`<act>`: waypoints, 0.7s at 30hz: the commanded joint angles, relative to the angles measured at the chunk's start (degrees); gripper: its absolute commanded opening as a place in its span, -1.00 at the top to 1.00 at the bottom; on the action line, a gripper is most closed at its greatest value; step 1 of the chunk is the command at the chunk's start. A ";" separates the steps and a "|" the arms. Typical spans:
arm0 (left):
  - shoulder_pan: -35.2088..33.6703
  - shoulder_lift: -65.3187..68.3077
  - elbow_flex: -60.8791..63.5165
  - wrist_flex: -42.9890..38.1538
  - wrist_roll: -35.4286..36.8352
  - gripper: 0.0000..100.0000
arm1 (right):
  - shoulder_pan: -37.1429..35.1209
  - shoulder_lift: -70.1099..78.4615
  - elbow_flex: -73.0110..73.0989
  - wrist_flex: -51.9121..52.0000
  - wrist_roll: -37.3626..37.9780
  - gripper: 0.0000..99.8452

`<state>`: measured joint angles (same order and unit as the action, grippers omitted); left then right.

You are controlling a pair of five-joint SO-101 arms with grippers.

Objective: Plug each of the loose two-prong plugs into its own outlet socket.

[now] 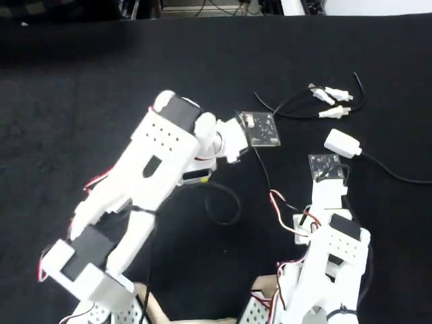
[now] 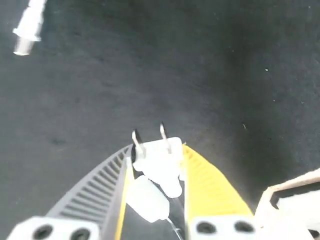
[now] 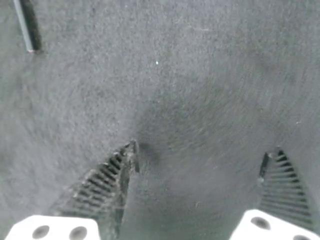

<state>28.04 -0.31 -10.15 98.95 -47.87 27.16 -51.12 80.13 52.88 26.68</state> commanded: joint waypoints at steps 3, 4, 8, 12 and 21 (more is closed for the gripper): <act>-4.88 -4.13 1.54 0.88 2.81 0.94 | 2.55 -1.27 -0.66 -1.85 -1.85 0.24; -5.49 -4.13 1.63 0.79 4.84 0.94 | 2.46 -1.27 -0.75 -1.85 -1.85 0.24; -3.82 -5.27 0.66 -1.93 10.81 0.94 | 2.20 -1.27 -0.84 -2.20 -1.85 0.24; 6.20 -11.43 -2.86 -6.68 16.09 0.94 | -0.53 -1.27 -1.45 -7.12 -3.96 0.24; 10.95 -29.63 3.74 -11.25 25.58 0.94 | -7.38 -1.27 -7.60 -12.92 -12.84 0.24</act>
<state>39.65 -23.08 -9.71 89.10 -25.54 22.15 -51.12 77.05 40.75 16.22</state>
